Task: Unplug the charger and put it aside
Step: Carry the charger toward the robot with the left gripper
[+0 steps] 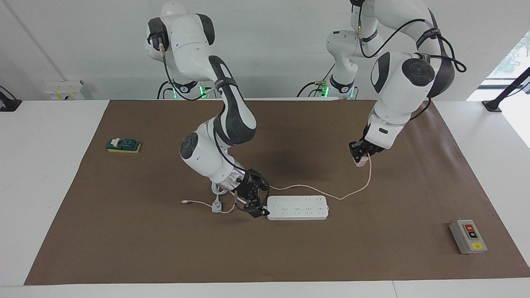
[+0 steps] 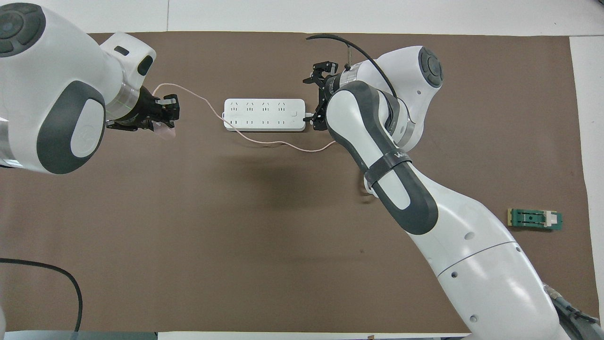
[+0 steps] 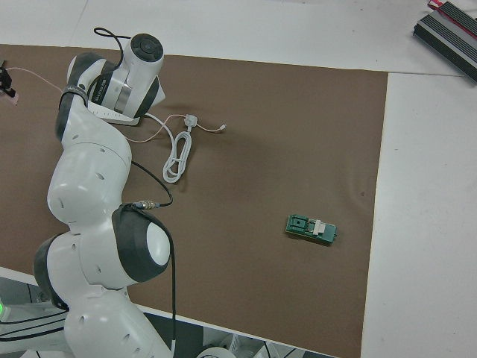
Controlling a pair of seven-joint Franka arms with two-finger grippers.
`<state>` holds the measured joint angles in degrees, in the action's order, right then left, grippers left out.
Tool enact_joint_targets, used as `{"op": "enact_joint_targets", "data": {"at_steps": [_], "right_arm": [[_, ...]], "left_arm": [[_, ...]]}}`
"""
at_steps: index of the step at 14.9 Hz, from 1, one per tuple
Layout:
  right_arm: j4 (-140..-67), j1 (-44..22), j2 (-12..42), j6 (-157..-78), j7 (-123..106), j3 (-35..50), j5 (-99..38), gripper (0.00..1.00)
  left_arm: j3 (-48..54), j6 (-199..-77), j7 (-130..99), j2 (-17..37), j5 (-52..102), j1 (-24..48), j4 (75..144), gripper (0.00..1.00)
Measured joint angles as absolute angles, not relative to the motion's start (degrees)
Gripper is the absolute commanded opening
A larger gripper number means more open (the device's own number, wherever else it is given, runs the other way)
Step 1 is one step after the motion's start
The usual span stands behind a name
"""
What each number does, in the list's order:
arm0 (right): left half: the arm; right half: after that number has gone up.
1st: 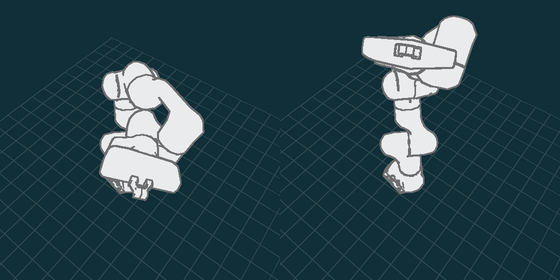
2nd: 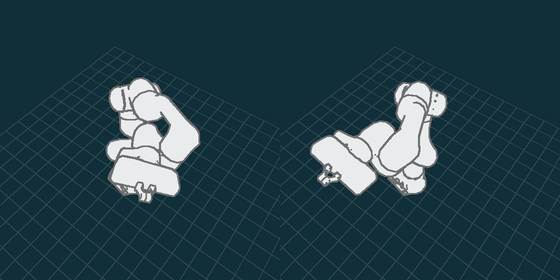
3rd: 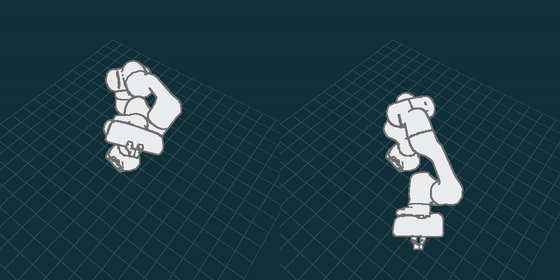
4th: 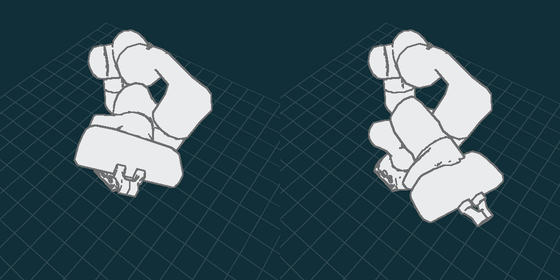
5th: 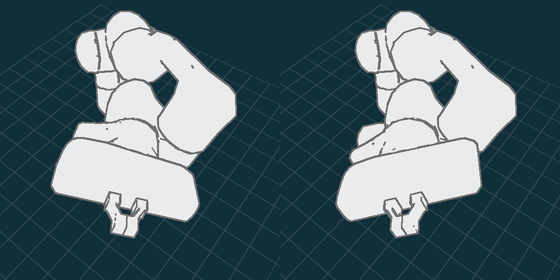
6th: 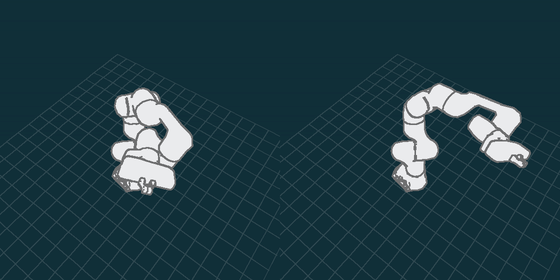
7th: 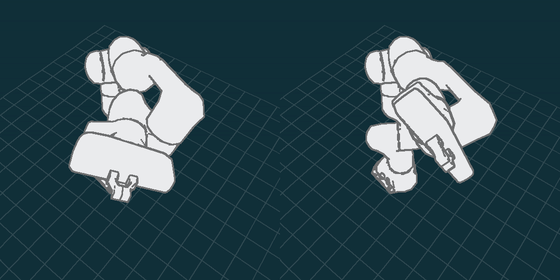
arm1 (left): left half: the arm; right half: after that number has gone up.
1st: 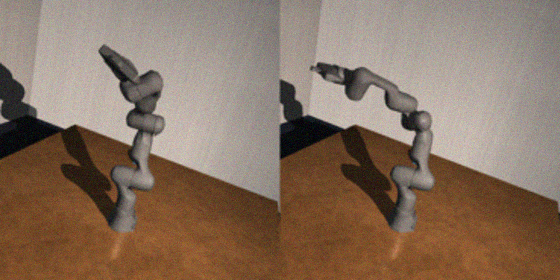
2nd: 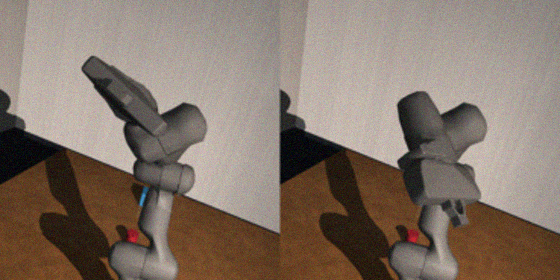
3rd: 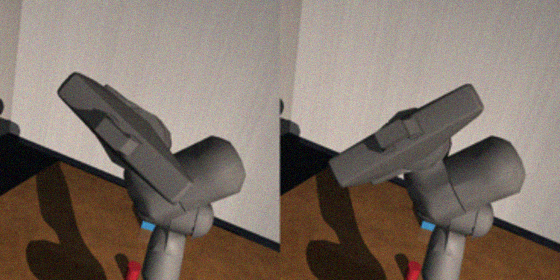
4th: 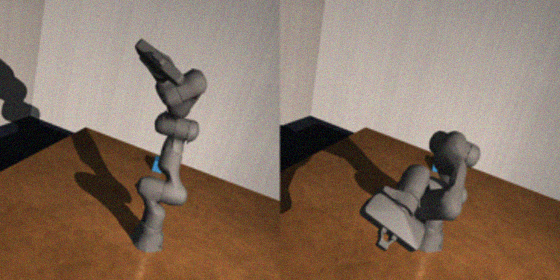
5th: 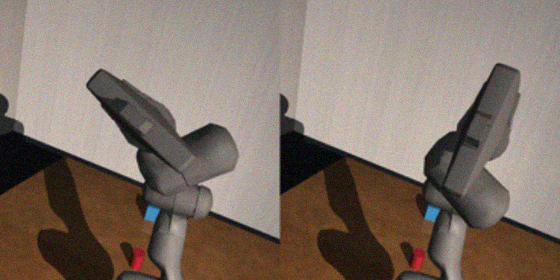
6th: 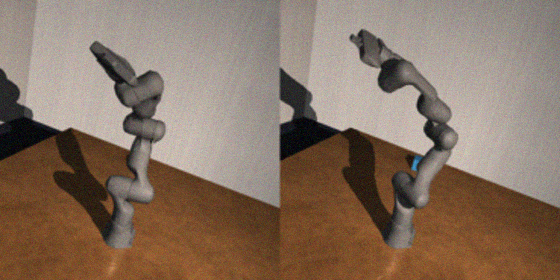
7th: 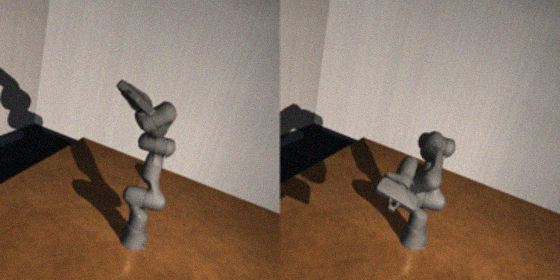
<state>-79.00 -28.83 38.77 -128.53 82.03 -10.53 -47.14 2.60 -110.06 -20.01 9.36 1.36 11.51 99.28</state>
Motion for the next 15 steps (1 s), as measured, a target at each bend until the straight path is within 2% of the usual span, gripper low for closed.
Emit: {"op": "enact_joint_targets", "data": {"at_steps": [3,6,9,12,13,14,15], "right_arm": [[-81.9,-28.8,35.7,-126.3,82.1,-10.9,-43.6,1.00],[-85.4,-28.2,30.7,-123.3,82.7,-13.2,-43.2,1.00],[-89.9,-27.7,25.7,-122.7,82.7,-14.2,-43.1,1.00],[-92.0,-28.0,23.8,-122.8,82.7,-14.2,-43.1,1.00],[-92.2,-28.1,23.6,-122.8,82.7,-14.2,-43.1,1.00],[-92.5,-28.1,23.6,-122.8,82.7,-14.2,-43.1,1.00],[-92.8,-28.1,23.5,-122.8,82.7,-14.3,-42.9,1.00]], "left_arm": [[2.5,-116.2,-13.3,3.3,2.7,9.0,111.1,0.00],[2.4,-119.4,-8.8,-2.0,3.0,7.3,120.1,0.00],[2.4,-128.8,-4.6,-4.7,3.2,5.6,130.2,0.00],[2.4,-136.5,-3.2,-5.5,3.5,5.0,138.0,0.00],[2.4,-137.1,-3.1,-5.6,3.5,5.0,138.8,0.09],[2.4,-137.4,-3.1,-5.6,3.5,5.0,139.0,0.37],[2.4,-137.4,-2.9,-5.7,3.5,4.8,139.0,0.55]]}}
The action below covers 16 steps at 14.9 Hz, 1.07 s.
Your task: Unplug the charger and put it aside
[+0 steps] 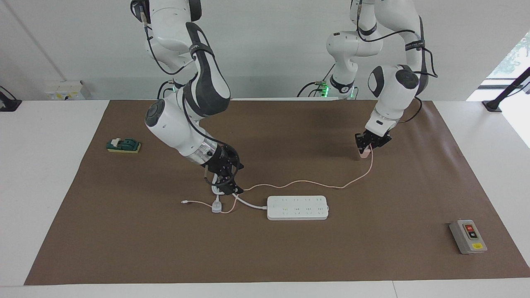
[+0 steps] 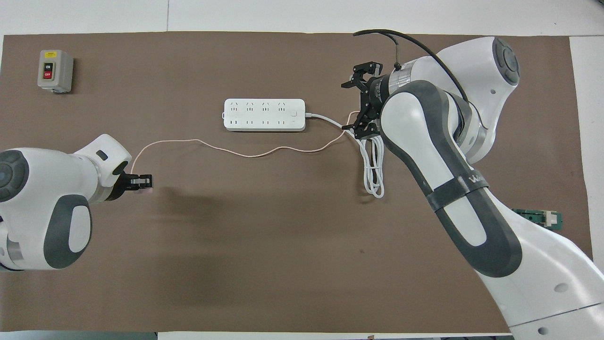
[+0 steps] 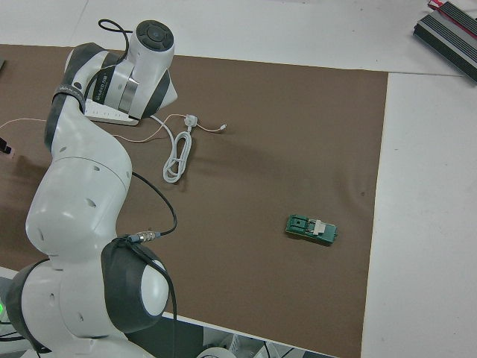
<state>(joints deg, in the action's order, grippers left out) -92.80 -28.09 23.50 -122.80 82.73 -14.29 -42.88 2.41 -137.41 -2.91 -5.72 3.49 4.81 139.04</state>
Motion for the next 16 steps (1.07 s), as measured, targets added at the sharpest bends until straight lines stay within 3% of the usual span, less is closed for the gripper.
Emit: {"op": "enact_joint_targets", "data": {"at_steps": [1,3,9,16], "right_arm": [[-93.2,-28.1,23.4,-122.8,82.7,-14.3,-42.0,1.00],[-93.6,-28.1,23.0,-122.8,81.0,-14.3,-38.2,1.00],[-93.9,-27.7,19.5,-114.9,64.4,-15.4,-28.2,1.00],[-93.8,-19.6,13.7,-99.7,29.9,-16.0,-17.3,1.00]], "left_arm": [[2.4,-137.4,-2.1,-5.9,3.5,4.4,139.1,0.63],[2.3,-137.4,0.1,-6.0,3.5,2.9,139.5,1.00],[2.1,-131.1,7.1,-6.7,3.5,-2.2,137.5,1.00],[1.9,-110.3,7.7,-7.4,3.6,-4.6,114.6,1.00]]}}
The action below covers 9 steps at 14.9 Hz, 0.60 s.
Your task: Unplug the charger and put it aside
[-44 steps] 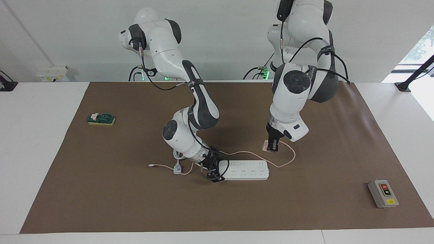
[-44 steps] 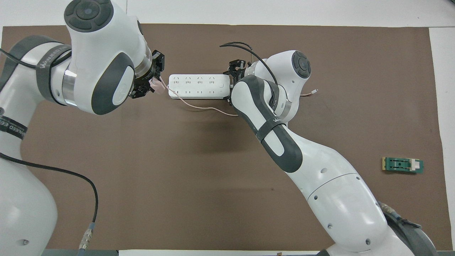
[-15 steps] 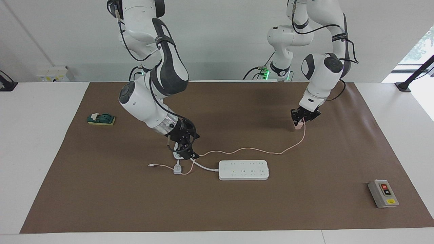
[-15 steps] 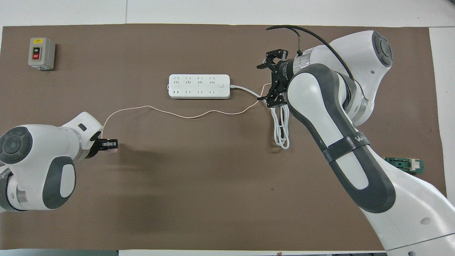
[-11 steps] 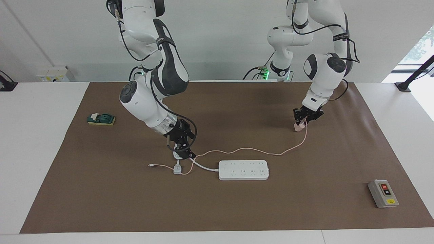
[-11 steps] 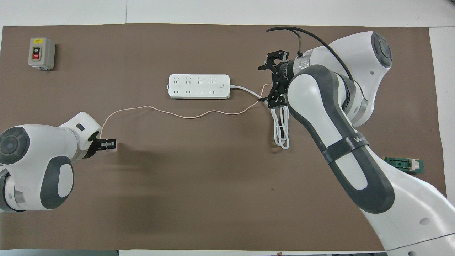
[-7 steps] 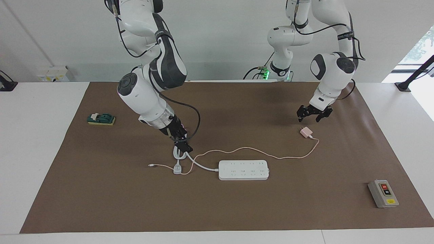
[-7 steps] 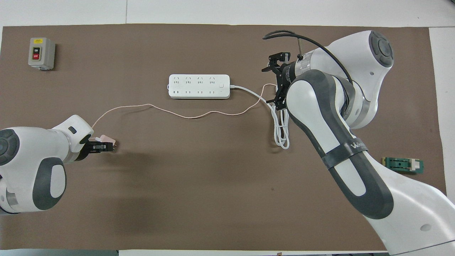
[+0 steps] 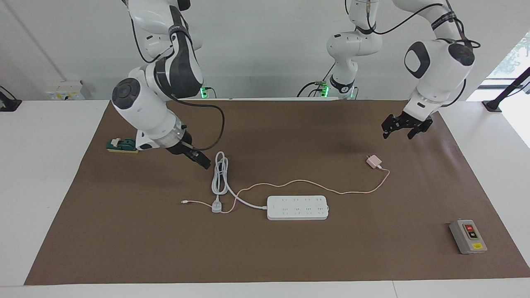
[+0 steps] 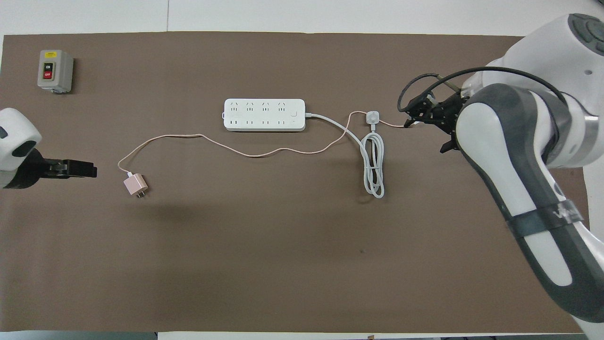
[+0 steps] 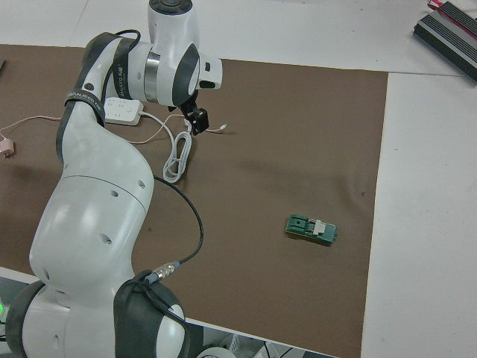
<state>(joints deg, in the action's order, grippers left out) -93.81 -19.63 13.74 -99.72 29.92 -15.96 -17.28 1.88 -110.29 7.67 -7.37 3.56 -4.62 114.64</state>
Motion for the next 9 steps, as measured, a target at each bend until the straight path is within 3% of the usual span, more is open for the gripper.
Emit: {"op": "enact_joint_targets", "data": {"at_steps": [9], "right_arm": [[-92.2,-17.1,9.1,-93.6,9.9,-16.0,-8.7,1.00]], "left_arm": [[2.2,-103.4,4.7,-5.6,3.6,-7.9,96.5,1.00]]}}
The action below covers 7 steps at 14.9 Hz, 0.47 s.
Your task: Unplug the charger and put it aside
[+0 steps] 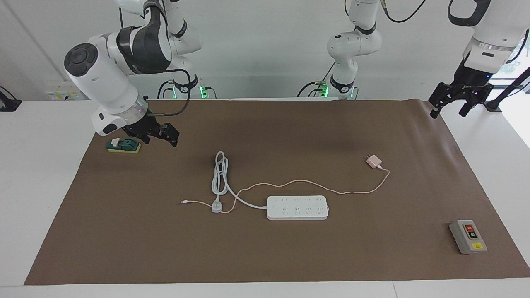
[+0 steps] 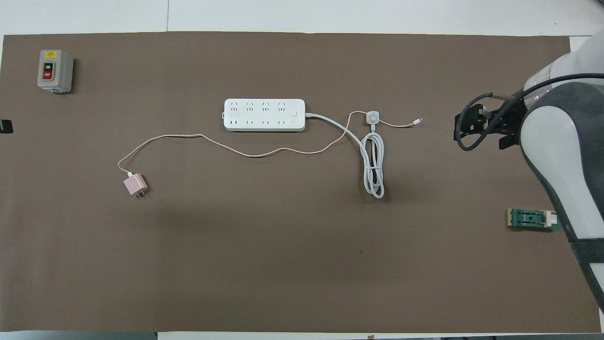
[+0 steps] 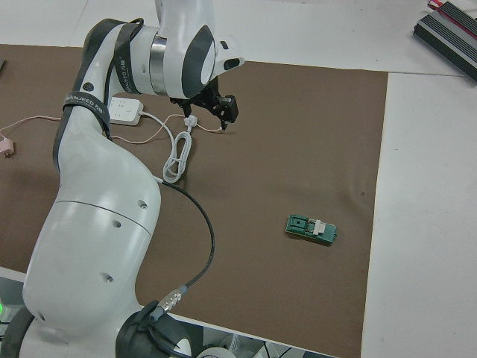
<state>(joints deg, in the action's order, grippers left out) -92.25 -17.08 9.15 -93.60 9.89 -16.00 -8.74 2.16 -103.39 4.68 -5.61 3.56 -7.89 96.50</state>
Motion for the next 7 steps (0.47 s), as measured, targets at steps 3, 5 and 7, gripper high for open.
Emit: {"op": "enact_joint_targets", "data": {"at_steps": [3,5,7], "right_arm": [[-91.7,-16.7,8.0,-91.1,7.1,-16.0,-6.6,1.00],[-91.5,-15.9,6.5,-89.1,6.7,-16.0,-6.3,1.00],[-91.5,-13.7,5.2,-87.5,5.2,-15.3,-6.3,1.00]], "left_arm": [[2.8,-97.2,1.8,-3.2,3.3,-7.8,92.3,1.00],[3.1,-94.7,1.3,-1.9,2.4,-6.9,91.1,1.00],[3.3,-94.4,-2.4,-1.0,1.9,-4.1,90.5,1.00]]}}
